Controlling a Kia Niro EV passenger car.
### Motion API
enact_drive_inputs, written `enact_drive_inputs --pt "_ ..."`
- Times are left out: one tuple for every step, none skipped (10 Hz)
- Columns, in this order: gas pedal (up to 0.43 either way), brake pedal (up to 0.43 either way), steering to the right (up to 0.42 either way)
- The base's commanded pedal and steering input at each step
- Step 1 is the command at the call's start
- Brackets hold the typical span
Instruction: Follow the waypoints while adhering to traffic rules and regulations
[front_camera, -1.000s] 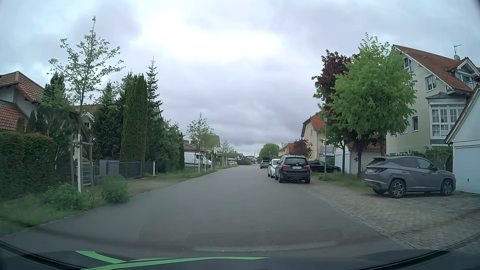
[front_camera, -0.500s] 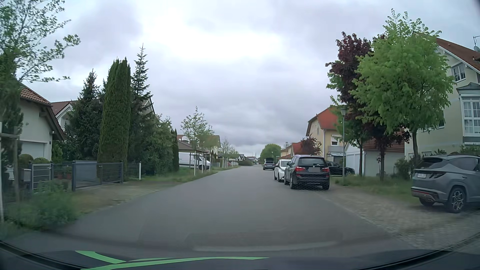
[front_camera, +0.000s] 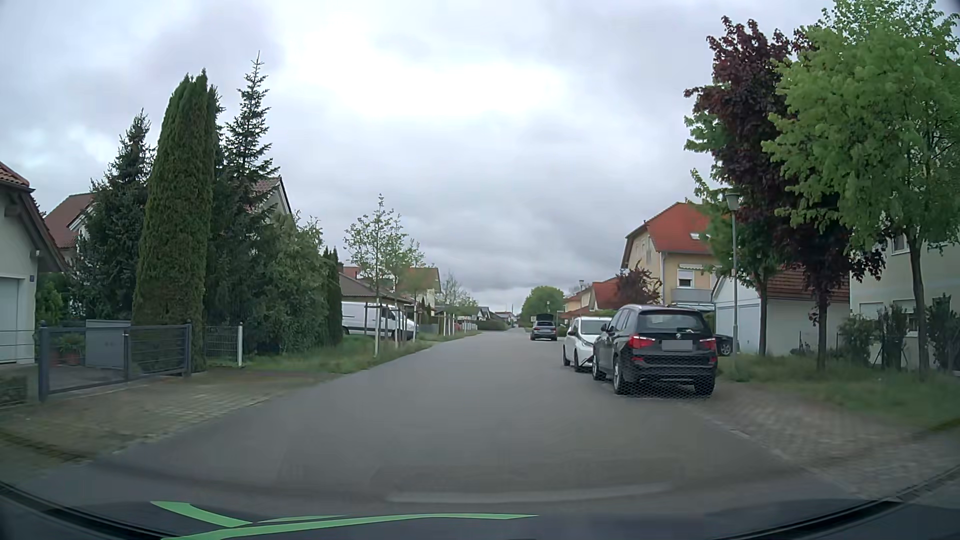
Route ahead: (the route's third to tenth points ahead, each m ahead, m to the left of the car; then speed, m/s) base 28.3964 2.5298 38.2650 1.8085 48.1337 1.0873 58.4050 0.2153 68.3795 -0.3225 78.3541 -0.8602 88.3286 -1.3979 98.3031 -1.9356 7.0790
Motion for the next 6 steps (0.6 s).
enact_drive_inputs --pt "0.02 0.0 0.0" --pt "0.039 0.0 0.0" --pt "0.059 0.0 0.001" --pt "0.067 0.0 0.003" --pt "0.079 0.0 0.005" --pt "0.087 0.0 0.008"
